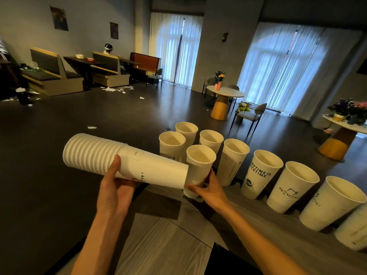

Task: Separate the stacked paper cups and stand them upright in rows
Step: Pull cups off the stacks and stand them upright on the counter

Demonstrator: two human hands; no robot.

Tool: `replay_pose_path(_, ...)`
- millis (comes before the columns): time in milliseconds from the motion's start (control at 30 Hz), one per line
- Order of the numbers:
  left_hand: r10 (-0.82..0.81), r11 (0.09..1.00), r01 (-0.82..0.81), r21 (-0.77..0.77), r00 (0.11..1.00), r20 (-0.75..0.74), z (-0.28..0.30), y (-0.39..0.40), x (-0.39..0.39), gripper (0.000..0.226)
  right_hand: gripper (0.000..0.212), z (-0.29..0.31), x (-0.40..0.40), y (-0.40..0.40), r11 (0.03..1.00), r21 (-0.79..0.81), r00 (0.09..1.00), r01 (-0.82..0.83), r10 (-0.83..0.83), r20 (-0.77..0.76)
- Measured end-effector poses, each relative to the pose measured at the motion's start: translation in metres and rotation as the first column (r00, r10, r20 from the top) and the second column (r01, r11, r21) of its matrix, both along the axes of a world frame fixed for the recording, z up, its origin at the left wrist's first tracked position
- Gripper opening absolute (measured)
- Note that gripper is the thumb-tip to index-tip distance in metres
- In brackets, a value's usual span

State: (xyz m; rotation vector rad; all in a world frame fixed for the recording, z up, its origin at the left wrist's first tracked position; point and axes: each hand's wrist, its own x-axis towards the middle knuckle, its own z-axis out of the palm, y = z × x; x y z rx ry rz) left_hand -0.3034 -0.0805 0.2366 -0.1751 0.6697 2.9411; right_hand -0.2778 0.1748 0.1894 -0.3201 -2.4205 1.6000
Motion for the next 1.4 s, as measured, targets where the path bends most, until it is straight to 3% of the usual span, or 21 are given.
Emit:
replay_pose_path(133,-0.048,0.998,0.048,-0.027,0.999,0.004,-0.002,0.008,0.001,0.035,0.089,-0.001,-0.008,-0.001,1.0,0.023,1.0,0.005,-0.005,0.006)
replay_pose_path(300,-0.062,0.998,0.062,0.012,0.998,-0.009,-0.003,0.01,0.002,0.049,0.087,-0.002,-0.007,0.004,0.999,0.044,0.997,0.0,-0.003,0.081)
replay_pose_path(400,-0.077,0.997,0.077,0.009,0.997,-0.001,0.0,0.013,0.005,0.041,0.091,-0.009,0.001,0.009,0.997,0.082,0.987,0.0,-0.013,0.159)
replay_pose_path(500,-0.095,0.995,0.095,-0.022,0.995,0.012,0.006,0.023,0.012,0.028,0.046,-0.005,0.021,0.017,0.989,0.121,0.978,0.08,-0.101,0.182)
replay_pose_path(567,-0.124,0.991,0.124,-0.054,0.992,0.008,0.01,0.034,0.02,0.026,0.022,0.008,0.038,0.02,0.997,0.008,0.977,0.071,-0.071,0.201)
replay_pose_path(633,-0.147,0.984,0.147,-0.105,0.989,0.007,0.009,0.046,0.028,0.03,0.033,0.025,0.051,0.019,0.982,-0.189,0.962,0.021,0.032,0.272)
replay_pose_path(733,-0.199,0.97,0.206,-0.126,0.978,0.063,0.004,0.063,0.041,0.036,0.058,0.039,0.063,0.025,0.866,-0.497,0.888,-0.057,0.272,0.371)
replay_pose_path(800,-0.241,0.964,0.25,-0.092,0.966,0.099,0.002,0.067,0.045,0.035,0.066,0.041,0.069,0.028,0.81,-0.551,0.806,-0.201,0.457,0.377)
replay_pose_path(933,-0.258,0.965,0.262,-0.021,0.959,0.118,0.003,0.07,0.048,0.055,0.074,0.042,0.078,0.033,0.878,-0.404,0.778,-0.257,0.436,0.452)
replay_pose_path(1000,-0.227,0.968,0.237,-0.085,0.967,0.112,0.004,0.07,0.05,0.06,0.085,0.043,0.08,0.031,0.932,-0.217,0.79,-0.29,0.361,0.496)
replay_pose_path(1100,-0.19,0.97,0.202,-0.136,0.977,0.099,0.004,0.069,0.05,0.055,0.076,0.046,0.091,0.035,0.944,0.059,0.86,-0.325,0.268,0.434)
replay_pose_path(1233,-0.139,0.983,0.147,-0.113,0.988,0.07,0.006,0.057,0.041,0.039,0.087,0.034,0.109,0.058,0.917,0.308,0.922,-0.255,0.134,0.364)
replay_pose_path(1300,-0.157,0.985,0.159,-0.062,0.987,0.04,0.008,0.05,0.036,0.042,0.085,0.026,0.115,0.068,0.922,0.354,0.951,-0.155,0.043,0.305)
replay_pose_path(1400,-0.179,0.983,0.177,0.038,0.983,0.039,0.007,0.042,0.03,0.05,0.084,0.02,0.118,0.069,0.961,0.275,0.975,-0.032,-0.031,0.221)
